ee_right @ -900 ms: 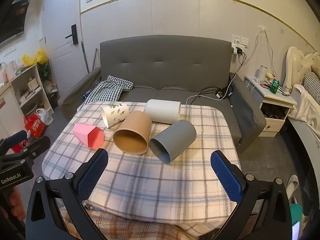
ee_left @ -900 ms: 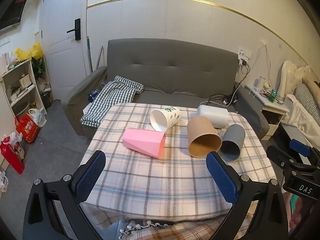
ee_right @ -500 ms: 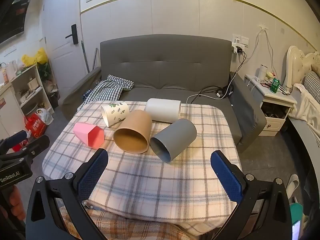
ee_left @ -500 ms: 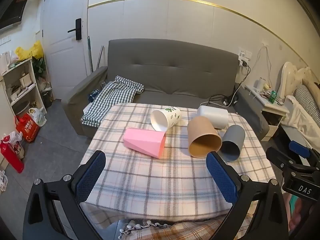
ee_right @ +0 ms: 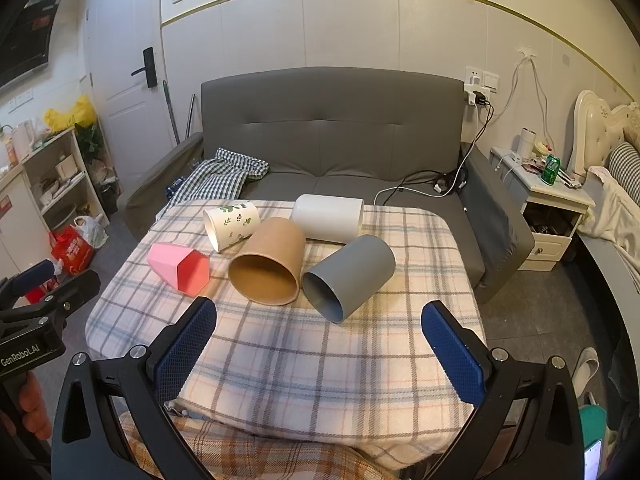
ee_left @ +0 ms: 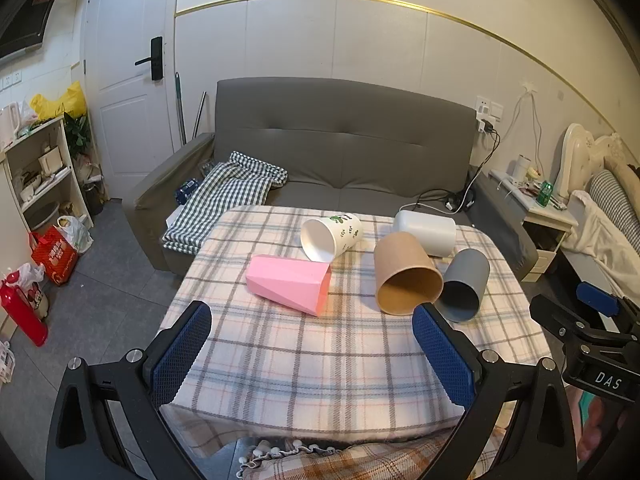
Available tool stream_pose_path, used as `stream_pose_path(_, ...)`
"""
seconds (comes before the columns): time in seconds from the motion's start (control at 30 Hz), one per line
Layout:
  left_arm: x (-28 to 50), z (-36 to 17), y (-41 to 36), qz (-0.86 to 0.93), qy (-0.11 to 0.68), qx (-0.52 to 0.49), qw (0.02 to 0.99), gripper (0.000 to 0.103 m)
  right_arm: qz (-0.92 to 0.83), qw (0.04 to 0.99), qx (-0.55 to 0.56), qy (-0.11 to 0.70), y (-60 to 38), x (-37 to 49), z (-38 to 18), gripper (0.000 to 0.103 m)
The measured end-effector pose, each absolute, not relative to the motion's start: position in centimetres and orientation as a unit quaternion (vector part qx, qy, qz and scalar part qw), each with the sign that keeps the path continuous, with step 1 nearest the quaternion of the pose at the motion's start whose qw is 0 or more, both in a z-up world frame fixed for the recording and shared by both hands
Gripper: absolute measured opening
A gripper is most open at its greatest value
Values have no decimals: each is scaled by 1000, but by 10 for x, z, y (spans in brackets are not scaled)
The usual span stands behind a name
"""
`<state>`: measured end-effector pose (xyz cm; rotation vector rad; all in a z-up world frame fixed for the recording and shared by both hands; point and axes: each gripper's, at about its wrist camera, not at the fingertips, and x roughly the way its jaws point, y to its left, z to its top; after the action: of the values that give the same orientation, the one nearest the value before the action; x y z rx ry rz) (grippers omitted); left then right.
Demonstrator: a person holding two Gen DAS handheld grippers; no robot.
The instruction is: Flip cup upside down
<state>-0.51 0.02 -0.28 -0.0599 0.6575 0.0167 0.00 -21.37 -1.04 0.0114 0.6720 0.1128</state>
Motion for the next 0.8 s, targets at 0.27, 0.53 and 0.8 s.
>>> stream_pose_path(0.27, -4, -2, 1, 8, 322, -30, 946, 103, 55, 942, 5, 330, -214, 0, -11, 103)
stream_pose_path(0.53, -3, -3, -1, 8, 323, -30, 946, 103, 56, 942, 6, 331, -214, 1, -11, 103)
stream_pose_path(0.8, -3, -3, -1, 8, 323, -29, 946, 103, 56, 942, 7, 331, -214, 1, -11, 103)
